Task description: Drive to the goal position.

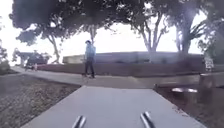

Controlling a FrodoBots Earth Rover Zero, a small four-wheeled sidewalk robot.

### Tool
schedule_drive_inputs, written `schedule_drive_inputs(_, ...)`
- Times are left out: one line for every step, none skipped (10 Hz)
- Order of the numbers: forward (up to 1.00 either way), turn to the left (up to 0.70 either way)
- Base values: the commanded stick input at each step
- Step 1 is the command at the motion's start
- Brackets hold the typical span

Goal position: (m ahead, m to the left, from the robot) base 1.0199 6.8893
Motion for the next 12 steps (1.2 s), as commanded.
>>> schedule_drive_inputs(0.98,0.25)
schedule_drive_inputs(0.98,0.28)
schedule_drive_inputs(0.98,0.15)
schedule_drive_inputs(0.98,0.01)
schedule_drive_inputs(0.98,0.0)
schedule_drive_inputs(0.98,0.0)
schedule_drive_inputs(0.98,0.07)
schedule_drive_inputs(0.98,0.22)
schedule_drive_inputs(0.98,0.37)
schedule_drive_inputs(0.98,0.18)
schedule_drive_inputs(0.98,0.05)
schedule_drive_inputs(0.98,0.0)
